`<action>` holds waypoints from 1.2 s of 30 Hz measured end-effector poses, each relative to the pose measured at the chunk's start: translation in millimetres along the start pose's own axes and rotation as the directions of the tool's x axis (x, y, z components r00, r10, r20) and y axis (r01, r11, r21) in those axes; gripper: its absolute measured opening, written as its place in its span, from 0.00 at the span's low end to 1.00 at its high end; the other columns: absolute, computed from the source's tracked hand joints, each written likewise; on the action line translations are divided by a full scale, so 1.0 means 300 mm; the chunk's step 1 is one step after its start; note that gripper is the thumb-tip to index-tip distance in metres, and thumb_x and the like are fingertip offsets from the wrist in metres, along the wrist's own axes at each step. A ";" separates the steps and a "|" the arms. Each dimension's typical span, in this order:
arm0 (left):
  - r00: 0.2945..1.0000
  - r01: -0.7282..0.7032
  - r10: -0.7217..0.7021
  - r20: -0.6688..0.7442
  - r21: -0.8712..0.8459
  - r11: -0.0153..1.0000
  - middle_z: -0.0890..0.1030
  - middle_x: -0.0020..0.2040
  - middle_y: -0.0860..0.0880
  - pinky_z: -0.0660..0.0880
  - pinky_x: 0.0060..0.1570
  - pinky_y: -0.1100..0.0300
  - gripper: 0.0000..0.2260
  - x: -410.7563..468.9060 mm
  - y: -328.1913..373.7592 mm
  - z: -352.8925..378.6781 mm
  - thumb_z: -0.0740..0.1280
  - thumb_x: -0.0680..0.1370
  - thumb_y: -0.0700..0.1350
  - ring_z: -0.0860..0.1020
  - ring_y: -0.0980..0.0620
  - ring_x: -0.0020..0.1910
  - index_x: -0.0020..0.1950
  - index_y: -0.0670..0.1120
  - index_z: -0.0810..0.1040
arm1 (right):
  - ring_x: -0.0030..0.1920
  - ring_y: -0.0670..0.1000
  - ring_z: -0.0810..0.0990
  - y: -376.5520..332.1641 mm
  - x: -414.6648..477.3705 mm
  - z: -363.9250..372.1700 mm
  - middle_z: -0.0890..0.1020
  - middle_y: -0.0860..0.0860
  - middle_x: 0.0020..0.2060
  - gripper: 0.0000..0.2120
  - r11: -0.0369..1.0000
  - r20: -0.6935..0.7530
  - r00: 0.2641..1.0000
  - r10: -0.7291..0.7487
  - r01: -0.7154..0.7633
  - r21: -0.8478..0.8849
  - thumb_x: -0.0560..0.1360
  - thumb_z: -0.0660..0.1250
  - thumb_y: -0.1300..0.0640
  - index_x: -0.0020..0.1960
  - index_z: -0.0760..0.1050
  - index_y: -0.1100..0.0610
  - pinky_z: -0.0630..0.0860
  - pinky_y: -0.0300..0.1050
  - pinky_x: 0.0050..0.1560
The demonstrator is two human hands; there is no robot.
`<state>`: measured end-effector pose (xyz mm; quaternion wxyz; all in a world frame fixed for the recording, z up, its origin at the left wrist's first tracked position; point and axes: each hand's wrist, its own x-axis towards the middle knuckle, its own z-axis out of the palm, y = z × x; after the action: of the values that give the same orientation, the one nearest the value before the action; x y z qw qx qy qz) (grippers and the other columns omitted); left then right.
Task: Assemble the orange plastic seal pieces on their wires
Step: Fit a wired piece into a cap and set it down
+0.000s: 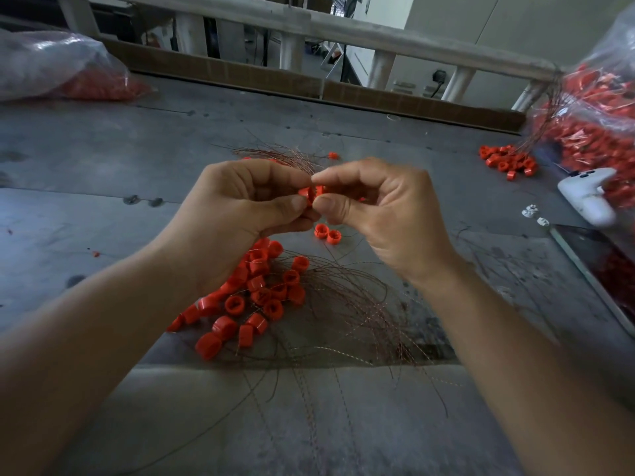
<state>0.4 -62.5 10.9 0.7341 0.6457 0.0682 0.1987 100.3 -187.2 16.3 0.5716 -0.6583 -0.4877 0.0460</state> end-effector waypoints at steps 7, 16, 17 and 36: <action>0.999 -0.013 0.014 -0.031 0.046 0.999 0.84 0.35 0.47 0.77 0.37 0.67 0.10 0.001 -0.003 -0.004 0.67 0.62 0.39 0.83 0.53 0.36 0.42 0.44 0.80 | 0.42 0.47 0.81 0.009 -0.007 0.012 0.80 0.49 0.40 0.18 0.991 -0.012 0.999 -0.049 0.047 -0.122 0.65 0.73 0.65 0.54 0.76 0.55 0.78 0.39 0.45; 0.999 -0.032 0.034 -0.033 0.056 0.998 0.84 0.35 0.48 0.77 0.37 0.68 0.09 -0.005 0.000 0.006 0.67 0.62 0.39 0.83 0.53 0.36 0.40 0.46 0.80 | 0.43 0.48 0.81 0.008 -0.013 0.008 0.79 0.46 0.40 0.14 0.980 -0.046 0.996 -0.073 0.063 -0.191 0.67 0.72 0.64 0.52 0.79 0.61 0.79 0.47 0.44; 0.999 -0.034 0.036 -0.031 0.052 0.998 0.84 0.34 0.48 0.77 0.37 0.68 0.09 -0.006 0.001 0.006 0.67 0.62 0.39 0.83 0.53 0.36 0.41 0.45 0.80 | 0.42 0.49 0.81 0.007 -0.014 0.009 0.79 0.46 0.40 0.14 0.980 -0.049 0.996 -0.074 0.064 -0.189 0.67 0.72 0.64 0.53 0.79 0.60 0.80 0.47 0.43; 0.997 -0.065 0.072 -0.033 0.179 0.982 0.84 0.34 0.51 0.76 0.36 0.70 0.10 -0.014 0.006 0.016 0.67 0.62 0.40 0.83 0.54 0.34 0.42 0.47 0.79 | 0.39 0.49 0.80 0.012 -0.017 0.003 0.80 0.50 0.39 0.12 0.955 -0.050 0.985 -0.163 0.145 -0.260 0.65 0.73 0.64 0.49 0.80 0.66 0.78 0.40 0.41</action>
<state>-2.2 -68.4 12.9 0.6647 0.7066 0.0781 0.2295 99.3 -189.7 10.5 0.5007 -0.6877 -0.5188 -0.0852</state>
